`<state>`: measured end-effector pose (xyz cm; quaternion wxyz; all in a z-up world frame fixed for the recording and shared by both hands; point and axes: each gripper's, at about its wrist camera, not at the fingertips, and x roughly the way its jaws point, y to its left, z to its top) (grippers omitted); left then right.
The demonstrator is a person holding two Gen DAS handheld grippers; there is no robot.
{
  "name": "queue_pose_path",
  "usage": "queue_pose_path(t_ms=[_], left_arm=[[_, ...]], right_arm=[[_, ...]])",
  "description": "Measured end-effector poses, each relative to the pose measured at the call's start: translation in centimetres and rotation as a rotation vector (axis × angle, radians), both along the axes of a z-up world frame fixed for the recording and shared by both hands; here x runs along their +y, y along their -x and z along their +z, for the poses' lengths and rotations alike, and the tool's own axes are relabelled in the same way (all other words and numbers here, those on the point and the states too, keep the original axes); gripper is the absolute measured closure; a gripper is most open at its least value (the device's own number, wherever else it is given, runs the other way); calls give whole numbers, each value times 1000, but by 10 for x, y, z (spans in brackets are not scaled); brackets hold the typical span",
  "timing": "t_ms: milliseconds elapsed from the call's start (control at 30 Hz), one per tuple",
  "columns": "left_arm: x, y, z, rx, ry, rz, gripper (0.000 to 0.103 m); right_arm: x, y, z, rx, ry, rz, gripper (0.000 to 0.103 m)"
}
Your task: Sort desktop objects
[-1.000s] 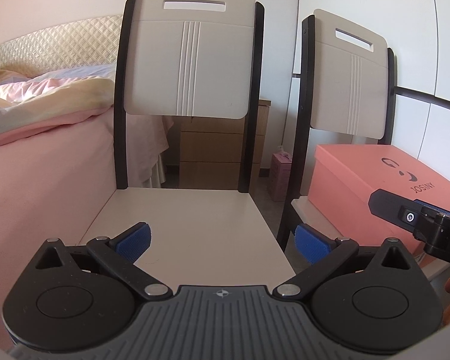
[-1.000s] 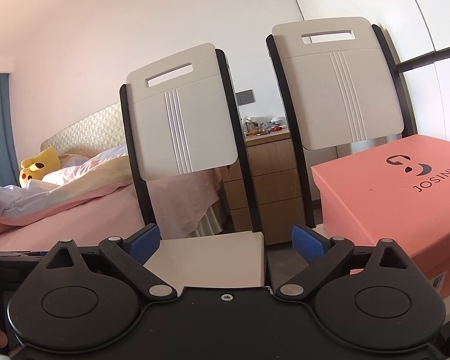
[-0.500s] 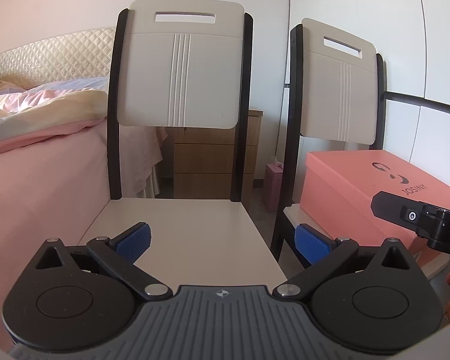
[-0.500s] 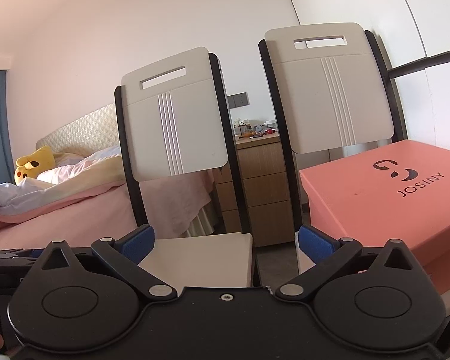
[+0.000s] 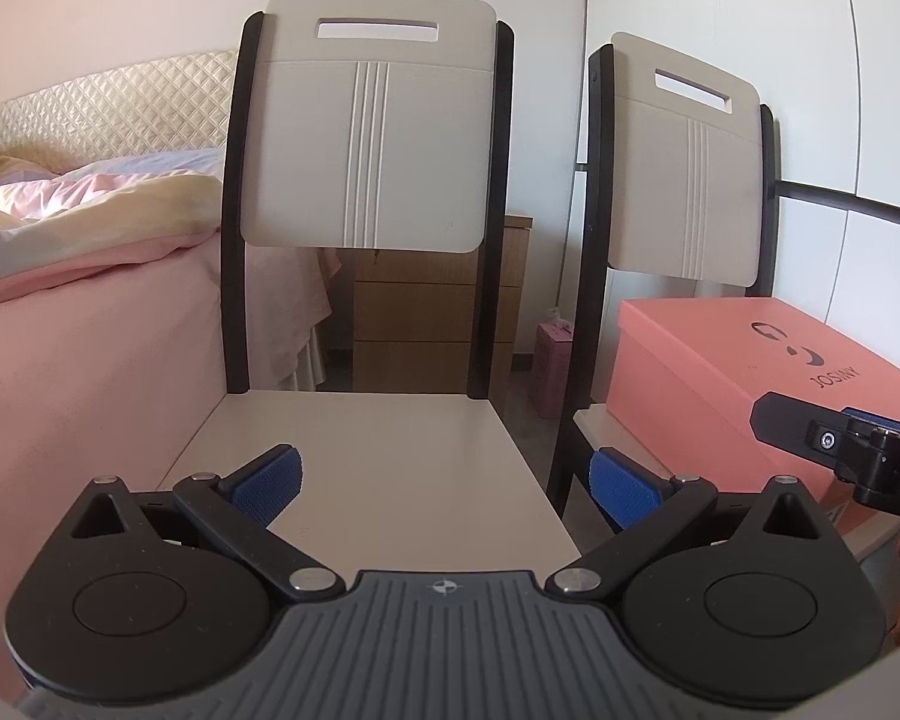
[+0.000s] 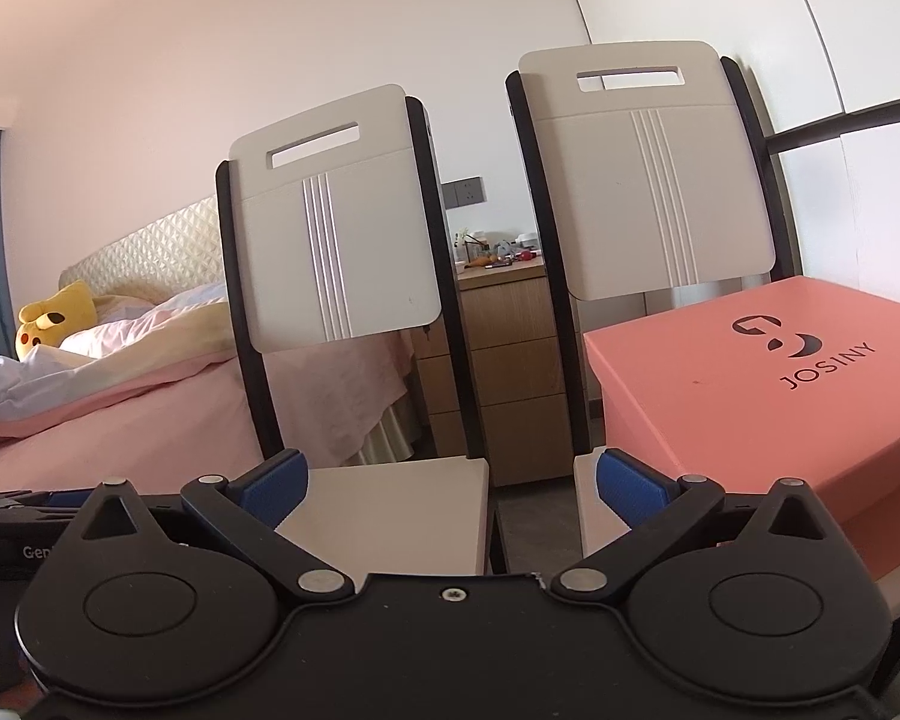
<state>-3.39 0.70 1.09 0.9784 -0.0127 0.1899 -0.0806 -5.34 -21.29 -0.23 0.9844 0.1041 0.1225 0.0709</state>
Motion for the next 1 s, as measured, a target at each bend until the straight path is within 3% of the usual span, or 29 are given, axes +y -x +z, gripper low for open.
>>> queue_pose_path(t_ms=[1000], left_arm=[[2, 0, 0, 2, -7, 5, 0]], right_arm=[[1, -3, -2, 19, 4, -14, 1]])
